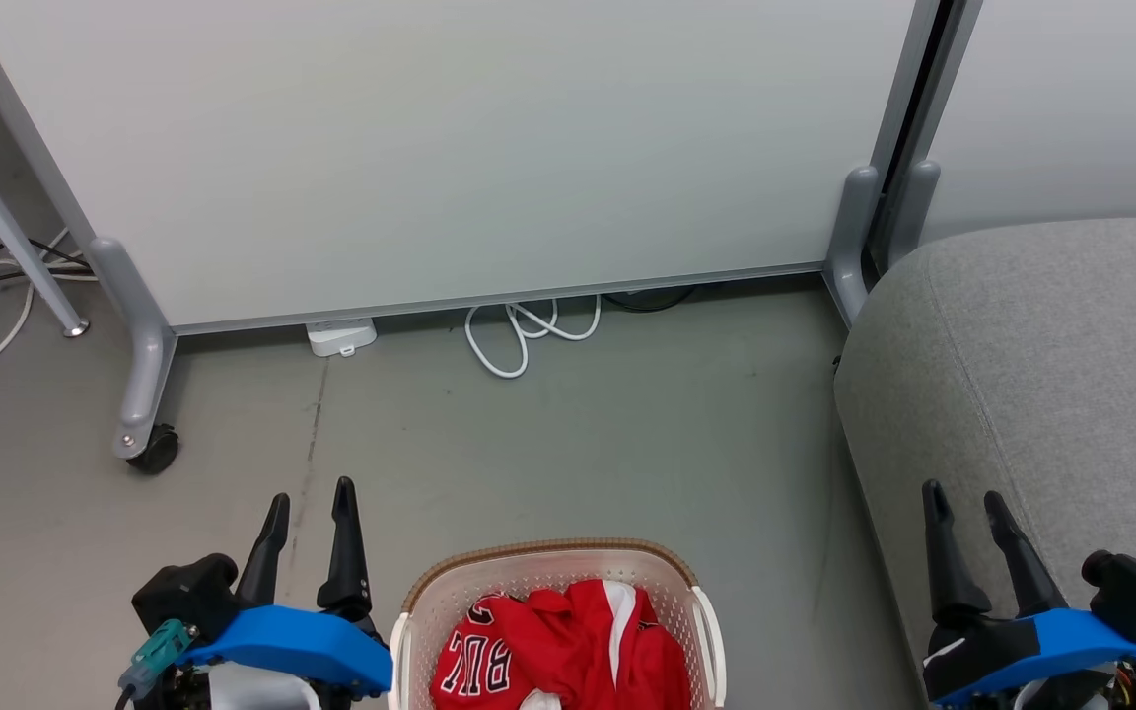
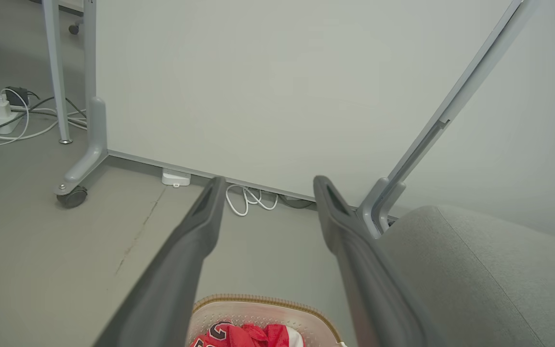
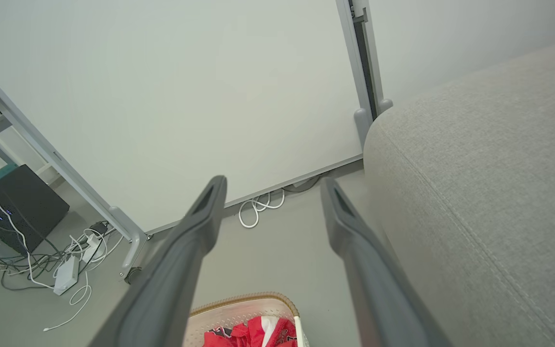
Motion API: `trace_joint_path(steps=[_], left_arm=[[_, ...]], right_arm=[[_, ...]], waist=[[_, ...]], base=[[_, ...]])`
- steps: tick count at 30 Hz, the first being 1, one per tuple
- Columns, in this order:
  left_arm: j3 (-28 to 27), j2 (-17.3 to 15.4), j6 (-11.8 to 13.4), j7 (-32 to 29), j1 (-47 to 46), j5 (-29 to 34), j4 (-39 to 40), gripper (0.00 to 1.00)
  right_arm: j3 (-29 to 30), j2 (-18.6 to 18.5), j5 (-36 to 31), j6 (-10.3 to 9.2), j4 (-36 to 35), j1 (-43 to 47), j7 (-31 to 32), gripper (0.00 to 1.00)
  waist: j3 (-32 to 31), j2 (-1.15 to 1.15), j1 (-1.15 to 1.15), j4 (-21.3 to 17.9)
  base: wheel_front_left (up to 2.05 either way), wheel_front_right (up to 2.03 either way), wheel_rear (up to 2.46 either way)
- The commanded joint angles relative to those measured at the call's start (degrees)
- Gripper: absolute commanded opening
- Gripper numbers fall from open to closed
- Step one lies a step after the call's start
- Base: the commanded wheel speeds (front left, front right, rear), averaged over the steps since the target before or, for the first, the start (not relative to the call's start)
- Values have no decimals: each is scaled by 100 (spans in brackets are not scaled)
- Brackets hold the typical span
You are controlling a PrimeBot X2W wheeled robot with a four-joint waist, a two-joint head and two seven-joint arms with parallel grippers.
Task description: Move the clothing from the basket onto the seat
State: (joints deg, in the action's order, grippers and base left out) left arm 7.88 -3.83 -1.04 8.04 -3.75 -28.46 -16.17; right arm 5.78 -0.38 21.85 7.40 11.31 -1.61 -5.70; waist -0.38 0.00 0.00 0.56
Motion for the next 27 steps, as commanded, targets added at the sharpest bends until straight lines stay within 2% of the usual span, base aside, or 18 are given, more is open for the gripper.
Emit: trace_joint_path(steps=[1, 12, 27], left_arm=[[24, -55, -16, 55, -116, 142, 32, 100], [105, -96, -114, 233, -83, 599, -46, 100], [125, -77, -126, 439, -75, 1158, -201, 100]], right_arm=[[-20, -49, -159, 9, -70, 11, -50, 100], [-59, -58, -754, 11, -78, 47, -170, 100], [-79, -68, -1476, 12, -107, 79, -337, 100]], waist=[[-2, 0, 0, 0], [-11, 0, 0, 2], [-28, 0, 0, -2]], base=[[0, 0, 0], [0, 0, 0], [0, 0, 0]])
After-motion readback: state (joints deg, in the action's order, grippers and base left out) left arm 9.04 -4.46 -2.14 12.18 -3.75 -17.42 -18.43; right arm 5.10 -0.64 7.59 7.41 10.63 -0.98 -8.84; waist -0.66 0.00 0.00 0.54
